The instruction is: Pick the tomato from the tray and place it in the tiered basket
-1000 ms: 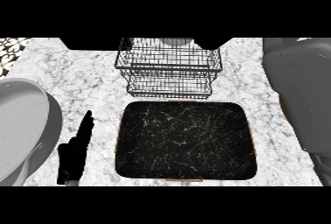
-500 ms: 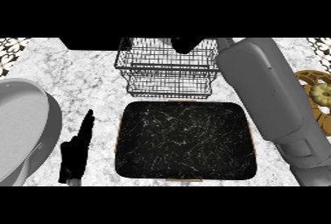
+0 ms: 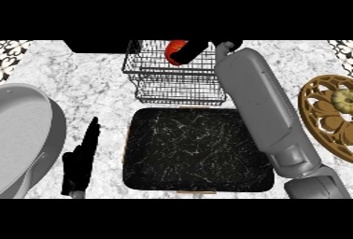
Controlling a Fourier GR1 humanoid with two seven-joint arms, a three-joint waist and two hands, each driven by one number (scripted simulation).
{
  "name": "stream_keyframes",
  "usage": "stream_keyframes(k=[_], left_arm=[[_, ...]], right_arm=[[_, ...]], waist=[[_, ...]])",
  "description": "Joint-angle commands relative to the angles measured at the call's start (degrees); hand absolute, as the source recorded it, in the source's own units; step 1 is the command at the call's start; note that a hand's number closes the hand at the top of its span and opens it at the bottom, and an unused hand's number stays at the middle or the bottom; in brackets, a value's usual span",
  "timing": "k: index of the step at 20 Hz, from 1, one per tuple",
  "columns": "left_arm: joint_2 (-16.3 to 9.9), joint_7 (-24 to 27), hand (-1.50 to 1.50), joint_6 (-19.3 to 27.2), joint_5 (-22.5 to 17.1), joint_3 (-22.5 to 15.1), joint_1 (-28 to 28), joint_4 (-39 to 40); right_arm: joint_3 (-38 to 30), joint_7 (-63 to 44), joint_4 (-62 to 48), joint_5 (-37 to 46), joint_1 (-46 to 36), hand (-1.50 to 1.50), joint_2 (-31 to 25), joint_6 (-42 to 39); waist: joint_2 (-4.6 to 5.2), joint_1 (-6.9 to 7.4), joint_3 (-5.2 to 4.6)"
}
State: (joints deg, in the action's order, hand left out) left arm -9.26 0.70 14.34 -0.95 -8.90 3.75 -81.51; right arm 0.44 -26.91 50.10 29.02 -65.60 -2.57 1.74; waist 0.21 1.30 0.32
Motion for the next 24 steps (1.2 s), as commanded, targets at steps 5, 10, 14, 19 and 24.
stream_keyframes(k=[5,10,14,19,24], left_arm=[[0.8,0.2,0.0,0.5,0.9,-0.4,2.8,1.3],[0.7,-1.2,0.0,0.2,0.9,0.2,1.0,1.7],[0.2,-0.9,0.0,0.2,1.1,-0.1,4.5,-1.0],[1.8,-0.4,0.0,1.8,1.0,2.1,0.0,4.0],[0.9,-2.2,0.0,0.8,0.8,1.4,2.8,0.4]], right_arm=[[-10.5,8.8,-1.6,-10.1,0.6,-1.5,2.3,4.7],[-13.8,9.6,1.9,-10.3,-0.9,-1.5,-0.8,11.7],[-16.1,5.5,3.4,-7.6,-0.7,-1.5,-6.4,17.2],[-21.0,2.5,9.8,-11.9,5.9,-1.5,-15.2,11.7],[-28.7,4.1,14.3,-20.4,14.8,-1.5,-25.8,0.4]], waist=[[0.08,-0.15,-0.28],[-0.12,-0.91,-0.3],[-0.37,-1.07,-0.3],[-0.42,-2.55,-0.32],[-0.51,-2.75,-0.25]])
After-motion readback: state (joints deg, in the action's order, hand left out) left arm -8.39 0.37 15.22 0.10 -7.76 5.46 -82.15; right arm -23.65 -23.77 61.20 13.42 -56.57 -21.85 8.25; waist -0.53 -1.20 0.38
